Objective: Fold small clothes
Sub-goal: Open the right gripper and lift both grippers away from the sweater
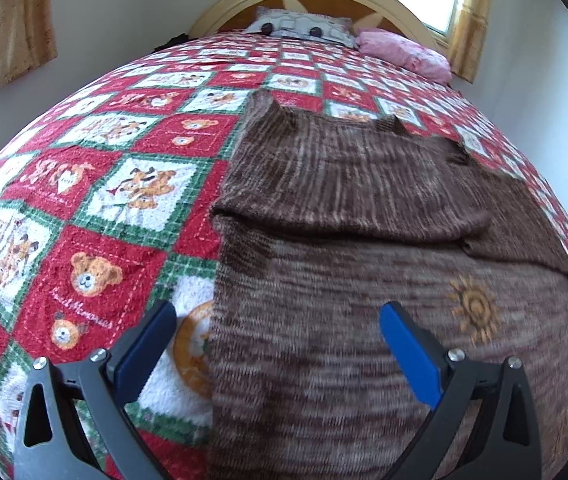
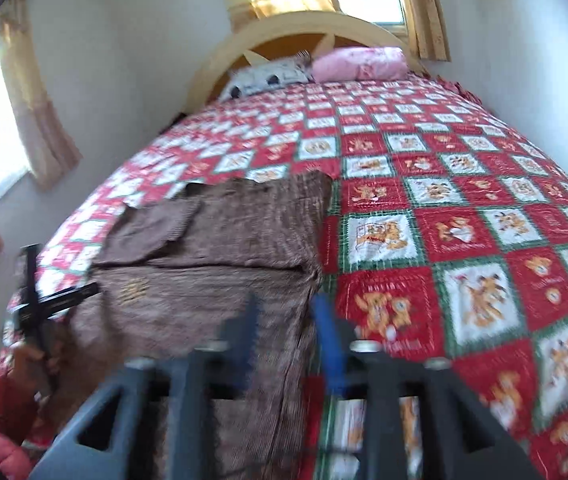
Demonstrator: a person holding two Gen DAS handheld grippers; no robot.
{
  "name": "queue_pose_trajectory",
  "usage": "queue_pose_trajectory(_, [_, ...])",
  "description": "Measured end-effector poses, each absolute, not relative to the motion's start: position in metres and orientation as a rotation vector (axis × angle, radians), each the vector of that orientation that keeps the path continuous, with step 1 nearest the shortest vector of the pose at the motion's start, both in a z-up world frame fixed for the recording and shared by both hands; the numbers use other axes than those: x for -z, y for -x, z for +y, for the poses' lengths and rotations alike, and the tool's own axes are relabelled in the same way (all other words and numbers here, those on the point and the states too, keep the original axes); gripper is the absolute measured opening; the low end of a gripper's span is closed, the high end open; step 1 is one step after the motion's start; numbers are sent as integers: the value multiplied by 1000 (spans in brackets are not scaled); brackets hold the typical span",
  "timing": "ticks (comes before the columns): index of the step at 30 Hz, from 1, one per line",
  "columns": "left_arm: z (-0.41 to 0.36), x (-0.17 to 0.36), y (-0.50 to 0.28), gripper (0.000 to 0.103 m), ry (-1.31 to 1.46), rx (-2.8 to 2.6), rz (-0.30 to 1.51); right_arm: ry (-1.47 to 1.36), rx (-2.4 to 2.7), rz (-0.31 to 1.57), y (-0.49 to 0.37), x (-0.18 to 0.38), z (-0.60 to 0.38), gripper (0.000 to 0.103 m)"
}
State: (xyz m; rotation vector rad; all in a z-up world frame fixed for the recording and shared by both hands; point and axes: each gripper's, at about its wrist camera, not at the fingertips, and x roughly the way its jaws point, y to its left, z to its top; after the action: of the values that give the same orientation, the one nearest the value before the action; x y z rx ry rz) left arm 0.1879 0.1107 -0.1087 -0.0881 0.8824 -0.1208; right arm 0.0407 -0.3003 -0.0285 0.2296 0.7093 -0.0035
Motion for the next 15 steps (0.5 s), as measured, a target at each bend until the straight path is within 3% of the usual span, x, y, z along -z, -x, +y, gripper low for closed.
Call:
queue_pose_trajectory(11, [191, 32, -91, 103, 85, 197, 737, -182, 43, 357, 116, -63, -312, 56])
queue_pose_trajectory(15, [209, 25, -60, 103, 110, 182, 740, -362, -74, 183, 159, -87, -319, 56])
